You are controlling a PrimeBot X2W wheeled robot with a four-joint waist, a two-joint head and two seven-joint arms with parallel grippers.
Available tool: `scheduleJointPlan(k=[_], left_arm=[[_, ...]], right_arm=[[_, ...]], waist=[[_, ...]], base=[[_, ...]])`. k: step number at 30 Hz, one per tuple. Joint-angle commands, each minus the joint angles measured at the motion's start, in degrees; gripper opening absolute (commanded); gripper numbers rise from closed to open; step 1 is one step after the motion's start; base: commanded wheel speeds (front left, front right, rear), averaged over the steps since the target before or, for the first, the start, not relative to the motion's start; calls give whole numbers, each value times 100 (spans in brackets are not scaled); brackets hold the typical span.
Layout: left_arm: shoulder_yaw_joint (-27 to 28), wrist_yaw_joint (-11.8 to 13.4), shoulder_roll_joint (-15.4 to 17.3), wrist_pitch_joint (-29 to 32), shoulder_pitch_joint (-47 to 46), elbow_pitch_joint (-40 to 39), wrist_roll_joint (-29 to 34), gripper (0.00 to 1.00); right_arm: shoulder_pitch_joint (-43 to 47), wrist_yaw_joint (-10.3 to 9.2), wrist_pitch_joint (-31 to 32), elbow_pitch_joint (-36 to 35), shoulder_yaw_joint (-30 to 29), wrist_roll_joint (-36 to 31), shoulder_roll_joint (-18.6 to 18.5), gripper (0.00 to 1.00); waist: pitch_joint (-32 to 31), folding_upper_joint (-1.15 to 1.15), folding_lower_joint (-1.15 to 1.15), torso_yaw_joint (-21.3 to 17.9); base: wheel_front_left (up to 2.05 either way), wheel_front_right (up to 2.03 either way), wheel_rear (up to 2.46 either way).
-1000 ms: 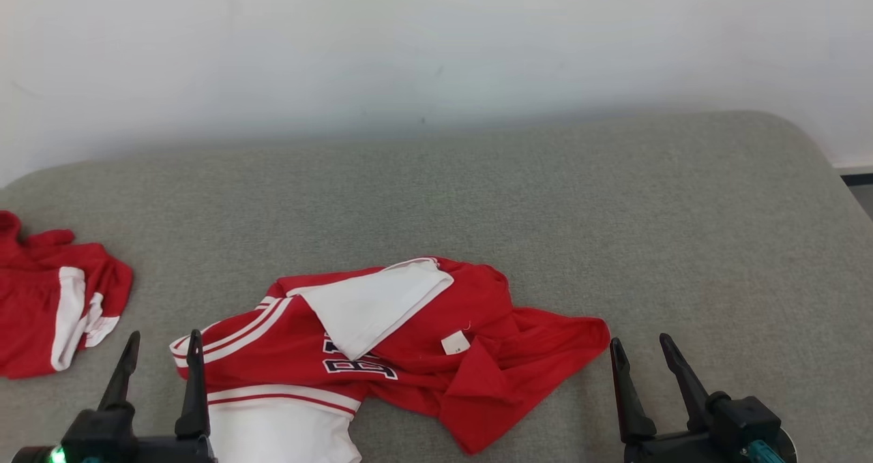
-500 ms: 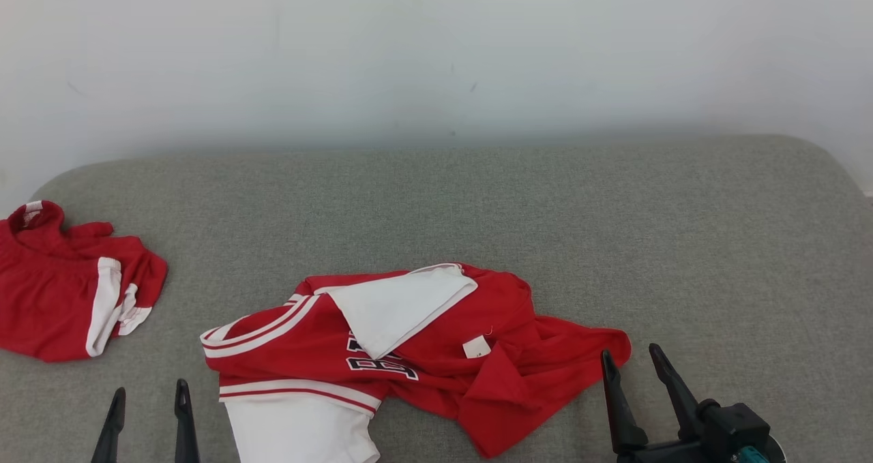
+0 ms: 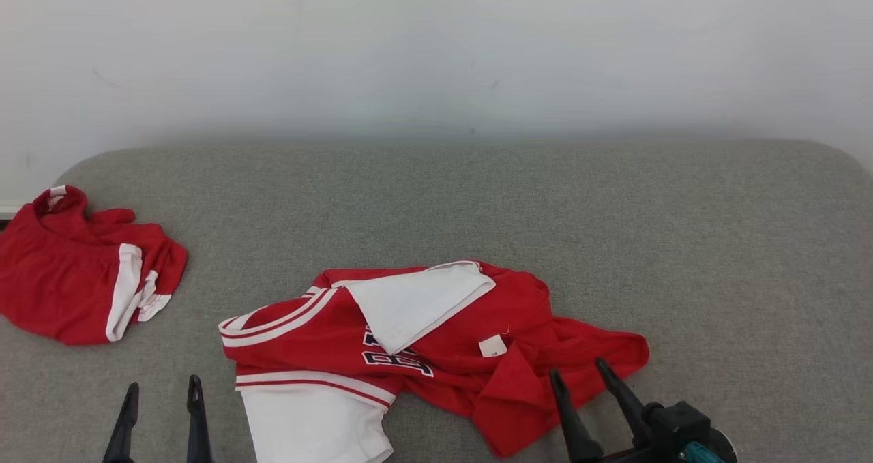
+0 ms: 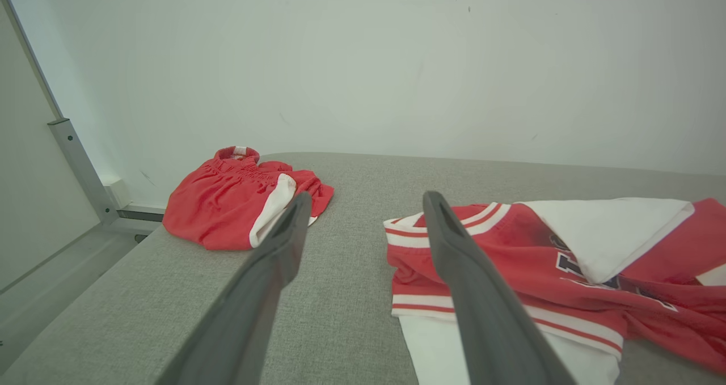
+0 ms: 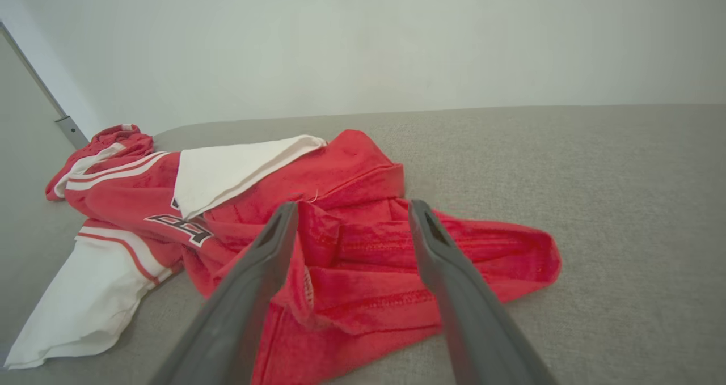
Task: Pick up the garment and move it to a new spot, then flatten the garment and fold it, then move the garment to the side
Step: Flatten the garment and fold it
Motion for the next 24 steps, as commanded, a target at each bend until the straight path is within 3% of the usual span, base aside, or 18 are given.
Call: scheduleJointPlan(k=[1, 9, 10, 11, 16, 24], left_arm=[[-23, -34, -31, -19, -71, 21, 33, 100], [-108, -90, -94, -19, -109, 96, 44, 100], [-105, -101, -99, -19, -120, 113, 42, 100], [-101, -117, -101, -19, -139, 133, 37, 100], [-29, -165, -106, -19, -210, 232, 30, 100], [19, -192, -120, -19, -210, 308, 35, 100]], right_arm=[[-69, -13, -6, 129, 117, 73, -16, 100], [-545, -13, 130, 1095, 731, 320, -37, 99], [-615, -13, 126, 1221, 805, 357, -26, 32], [-696, -13, 109, 1326, 843, 384, -16, 0], [-910, -13, 22, 1563, 843, 520, -21, 0], [-931, -13, -11, 877, 201, 769, -363, 0]], waist=[[16, 0, 0, 70], [116, 0, 0, 249], [127, 0, 0, 261], [141, 0, 0, 273], [177, 0, 0, 260], [204, 0, 0, -5]], base=[[0, 0, 0], [0, 0, 0], [0, 0, 0], [0, 0, 0], [0, 0, 0], [0, 0, 0]])
